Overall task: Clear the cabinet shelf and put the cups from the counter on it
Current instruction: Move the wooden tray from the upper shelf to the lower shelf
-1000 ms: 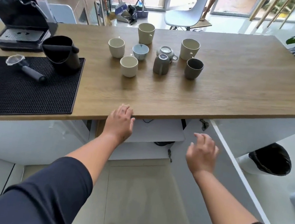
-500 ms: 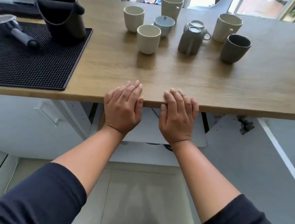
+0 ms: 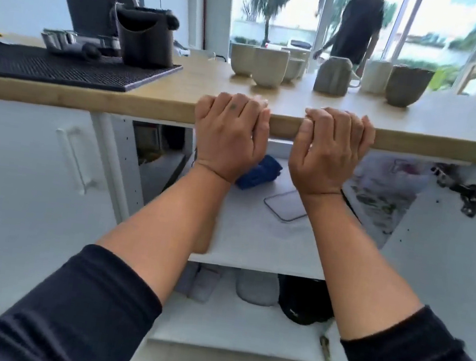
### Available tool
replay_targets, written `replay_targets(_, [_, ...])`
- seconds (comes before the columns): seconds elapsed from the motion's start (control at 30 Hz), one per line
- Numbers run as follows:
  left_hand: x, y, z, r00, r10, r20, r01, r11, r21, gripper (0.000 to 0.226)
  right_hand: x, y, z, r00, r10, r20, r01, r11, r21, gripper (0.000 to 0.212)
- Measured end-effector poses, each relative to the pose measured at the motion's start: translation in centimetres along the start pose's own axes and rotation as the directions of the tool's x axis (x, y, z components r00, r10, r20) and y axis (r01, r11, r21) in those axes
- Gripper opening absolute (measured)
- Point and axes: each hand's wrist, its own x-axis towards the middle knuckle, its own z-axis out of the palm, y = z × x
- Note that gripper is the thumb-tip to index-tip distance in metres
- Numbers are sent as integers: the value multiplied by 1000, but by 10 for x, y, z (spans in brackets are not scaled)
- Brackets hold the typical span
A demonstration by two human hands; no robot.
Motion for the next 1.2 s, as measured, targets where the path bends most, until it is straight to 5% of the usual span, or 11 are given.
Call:
replay_targets(0.4, [-94,-9,30,970,159,-186,-177,981,-81,42,-54,-3,13,977,-155,-145,168,982,85,27])
replay_targets(0.47, [-133,-16,32,987,143,-70,-152,976,-155,32,-89,-7,17,989,-136,-56,143,978,155,23])
replay_targets(0.57, [-188,-23,23,943,-164,288,191,979,-67,28,-148,-14,20,969,-27,245,-33,970,239,19])
replay_targets(0.63, [-212,-33,18,716,-462,524,467,874,133,39,-178,-19,19,840,120,529,-291,923,252,20])
replay_targets(0.7, [-233,-46,15,473,-618,628,549,764,338,48,-203,-27,19,530,291,796,-622,772,132,28])
replay_targets(0.73, [-243,-52,13,394,-651,649,542,735,408,50,-212,-32,18,370,311,875,-706,707,47,32])
replay_targets(0.8, [-255,-61,10,317,-692,649,526,698,487,51,-220,-44,19,231,301,925,-747,664,-30,39])
replay_targets(1.03, [-256,-74,1,330,-713,619,593,667,451,41,-218,-82,30,79,330,941,-864,493,-100,46])
replay_targets(1.2, [-253,-64,-9,264,-767,584,757,541,368,30,-220,-80,33,69,414,908,-883,449,-137,35])
